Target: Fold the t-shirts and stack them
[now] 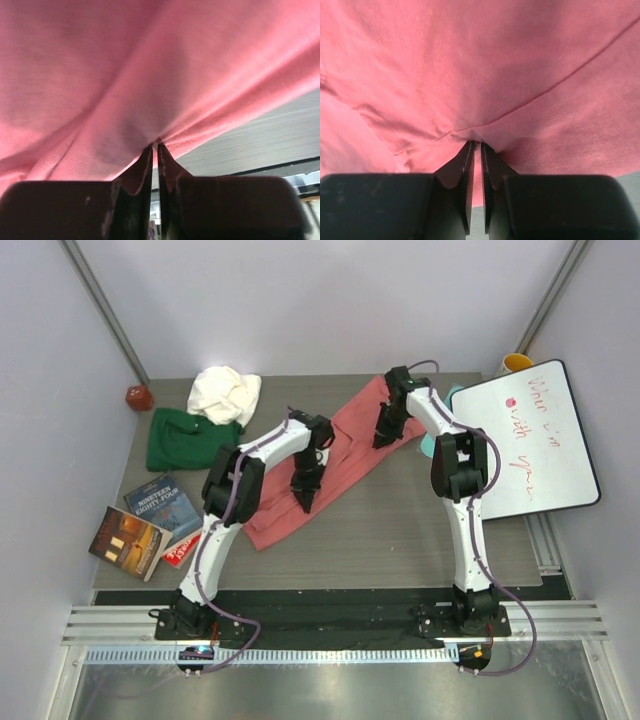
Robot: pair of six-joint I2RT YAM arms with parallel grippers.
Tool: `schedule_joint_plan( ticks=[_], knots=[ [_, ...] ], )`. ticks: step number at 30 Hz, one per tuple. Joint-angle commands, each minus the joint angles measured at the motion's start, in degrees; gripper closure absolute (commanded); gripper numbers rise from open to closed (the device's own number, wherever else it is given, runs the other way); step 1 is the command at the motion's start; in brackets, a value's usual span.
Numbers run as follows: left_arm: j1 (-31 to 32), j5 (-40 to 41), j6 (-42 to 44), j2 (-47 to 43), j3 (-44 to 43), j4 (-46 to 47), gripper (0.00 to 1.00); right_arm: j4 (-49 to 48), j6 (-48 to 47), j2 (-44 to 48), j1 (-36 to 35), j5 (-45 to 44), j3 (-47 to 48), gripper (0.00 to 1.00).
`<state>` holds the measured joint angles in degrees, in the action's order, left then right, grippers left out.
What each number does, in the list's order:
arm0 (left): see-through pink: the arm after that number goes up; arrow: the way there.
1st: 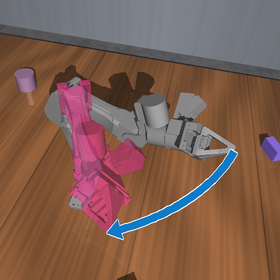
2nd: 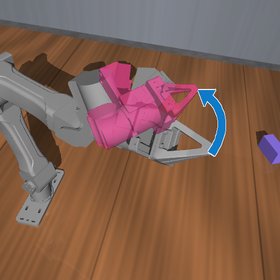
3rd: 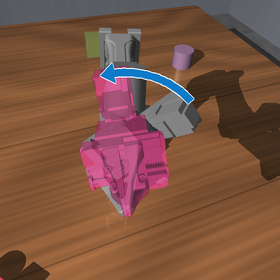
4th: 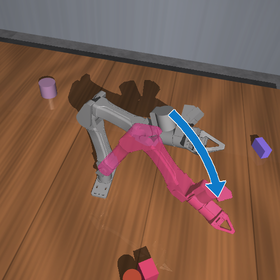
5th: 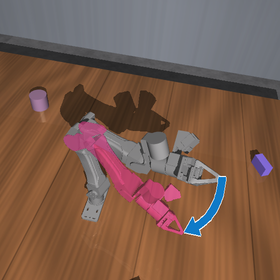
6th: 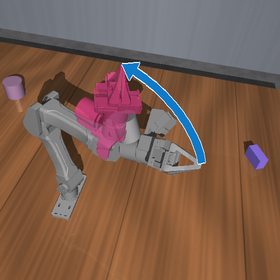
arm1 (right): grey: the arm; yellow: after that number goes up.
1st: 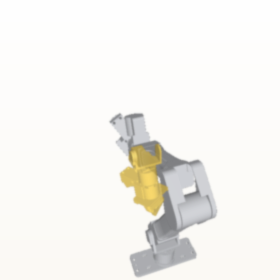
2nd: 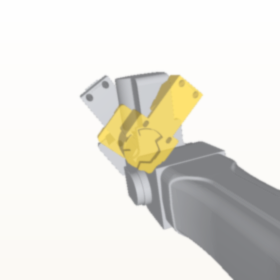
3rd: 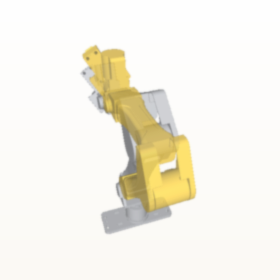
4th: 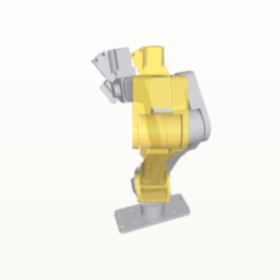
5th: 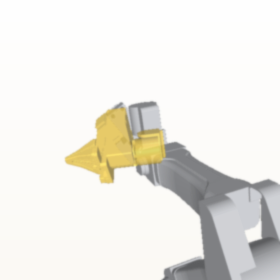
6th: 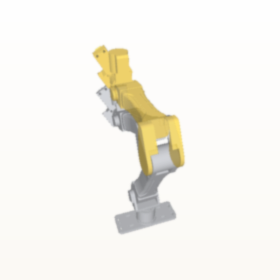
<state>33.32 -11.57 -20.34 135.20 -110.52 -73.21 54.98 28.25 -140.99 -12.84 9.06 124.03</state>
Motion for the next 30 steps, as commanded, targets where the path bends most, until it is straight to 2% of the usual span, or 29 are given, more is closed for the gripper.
schedule_joint_plan(
  ticks=[1,4,9,16,20,21,24,30],
  knots=[
    [4.03,-1.95,0.39,4.99,-3.47,-0.10,0.93,1.88,-5.48,-7.54,3.61,-8.01,7.09,0.82],
    [5.96,-1.53,0.30,4.73,-3.21,0.35,0.93,1.71,-5.49,-8.78,4.14,-6.87,10.35,0.80],
    [8.60,-3.10,0.47,2.62,-0.85,3.76,0.90,-0.13,-4.87,-8.60,4.05,-1.07,9.48,0.73],
    [12.11,-6.44,1.62,1.74,0.66,6.33,0.82,-1.46,-5.04,-4.92,3.96,-2.82,7.90,0.67],
    [12.38,-3.55,1.18,-1.24,3.10,7.81,0.74,-1.98,-4.70,0.44,4.14,-2.65,3.87,0.66],
    [12.38,-1.46,0.92,-2.21,3.90,8.95,0.69,-2.68,-4.52,1.50,4.05,-2.12,2.64,0.66],
    [12.03,2.94,0.48,-4.59,6.01,9.75,0.65,-3.21,-3.82,5.36,3.79,-1.06,-1.23,0.65],
    [11.42,9.72,0.30,-3.71,6.55,8.70,0.65,-3.65,-3.90,8.27,1.51,-0.27,-7.65,0.65]
  ],
)
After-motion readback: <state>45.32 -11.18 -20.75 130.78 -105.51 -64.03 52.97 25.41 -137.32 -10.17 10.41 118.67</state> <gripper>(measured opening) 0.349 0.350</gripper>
